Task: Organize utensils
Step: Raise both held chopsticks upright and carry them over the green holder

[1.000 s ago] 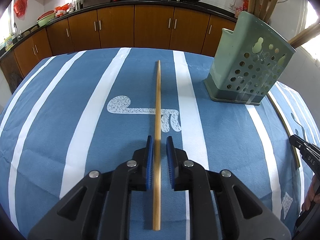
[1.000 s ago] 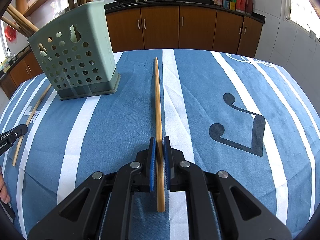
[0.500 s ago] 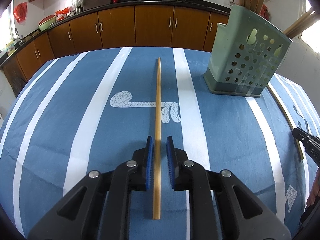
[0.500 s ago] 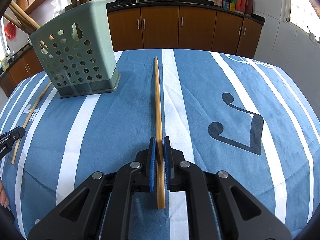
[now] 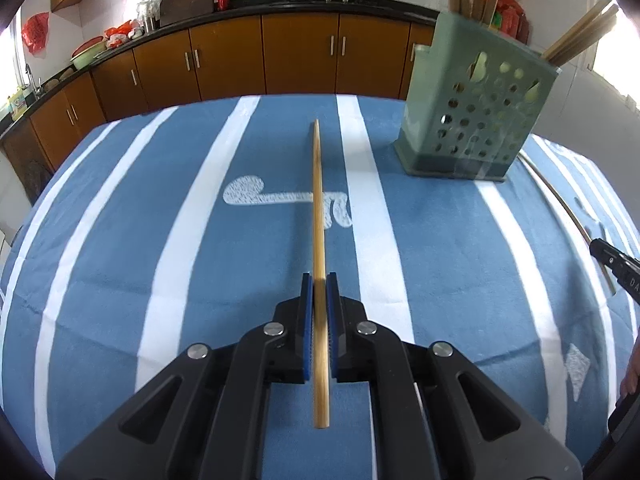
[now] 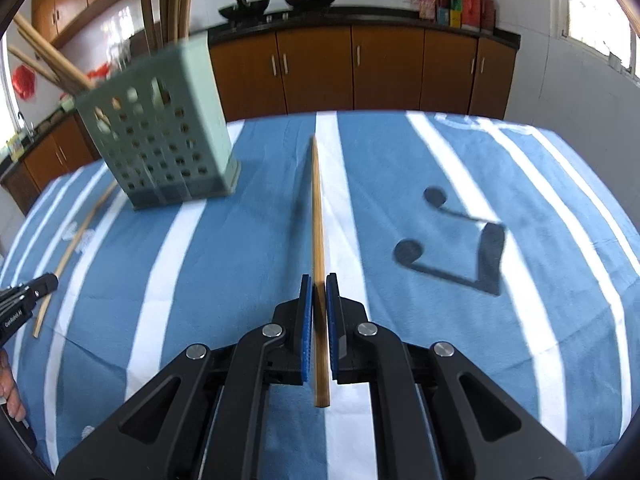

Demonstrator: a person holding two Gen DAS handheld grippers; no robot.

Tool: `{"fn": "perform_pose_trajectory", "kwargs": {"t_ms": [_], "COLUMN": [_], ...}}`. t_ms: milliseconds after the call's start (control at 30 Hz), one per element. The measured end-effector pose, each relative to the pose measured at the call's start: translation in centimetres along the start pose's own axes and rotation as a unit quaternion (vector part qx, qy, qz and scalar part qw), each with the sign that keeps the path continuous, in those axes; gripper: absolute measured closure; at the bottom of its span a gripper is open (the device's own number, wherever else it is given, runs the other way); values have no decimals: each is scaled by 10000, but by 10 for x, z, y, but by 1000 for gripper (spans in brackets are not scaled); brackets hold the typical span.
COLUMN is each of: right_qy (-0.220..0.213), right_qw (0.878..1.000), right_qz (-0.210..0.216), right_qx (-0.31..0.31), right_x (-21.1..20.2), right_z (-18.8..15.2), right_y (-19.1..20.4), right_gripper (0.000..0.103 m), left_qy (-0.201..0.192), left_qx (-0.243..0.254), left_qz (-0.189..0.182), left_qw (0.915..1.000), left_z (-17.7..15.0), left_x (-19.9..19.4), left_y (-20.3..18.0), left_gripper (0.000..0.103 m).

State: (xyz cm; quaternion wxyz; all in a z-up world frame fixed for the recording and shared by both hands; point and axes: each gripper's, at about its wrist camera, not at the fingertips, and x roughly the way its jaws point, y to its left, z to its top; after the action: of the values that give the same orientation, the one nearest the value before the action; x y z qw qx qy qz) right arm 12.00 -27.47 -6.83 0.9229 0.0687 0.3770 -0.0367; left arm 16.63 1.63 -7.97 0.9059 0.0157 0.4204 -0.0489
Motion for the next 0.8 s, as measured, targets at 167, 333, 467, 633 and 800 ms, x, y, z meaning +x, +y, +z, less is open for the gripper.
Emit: {"fn": "perform_pose_trajectory", "kwargs": {"t_ms": [167, 333, 467, 633, 800], "right_qy": [-502, -1030, -1333, -1515, -1701], "right_qw": [9986, 9940, 9901, 9874, 9844], "right_qz": [42, 109, 161, 196, 279], "right_qx": [183, 347, 414, 414, 347], "right_x": [-31, -58, -73, -84, -98], "right_z": [15, 33, 42, 50, 60], "right_y": [-9, -14, -17, -17, -14], "right_gripper": [95, 96, 96, 96, 96], "left_qy": [-396, -889, -1262, -1505, -1619], "left_qx": [-136, -310, -469, -541, -489], "left_qz": [-159, -315, -443, -506, -633], "left_qw": [9990, 9951, 9899, 9858, 9836], "left_z": [12, 30, 44, 53, 60], "left_x": [-31, -64, -87, -103, -114], "left_y": [5, 12, 16, 17, 18], "left_gripper": [95, 95, 95, 95, 96]}}
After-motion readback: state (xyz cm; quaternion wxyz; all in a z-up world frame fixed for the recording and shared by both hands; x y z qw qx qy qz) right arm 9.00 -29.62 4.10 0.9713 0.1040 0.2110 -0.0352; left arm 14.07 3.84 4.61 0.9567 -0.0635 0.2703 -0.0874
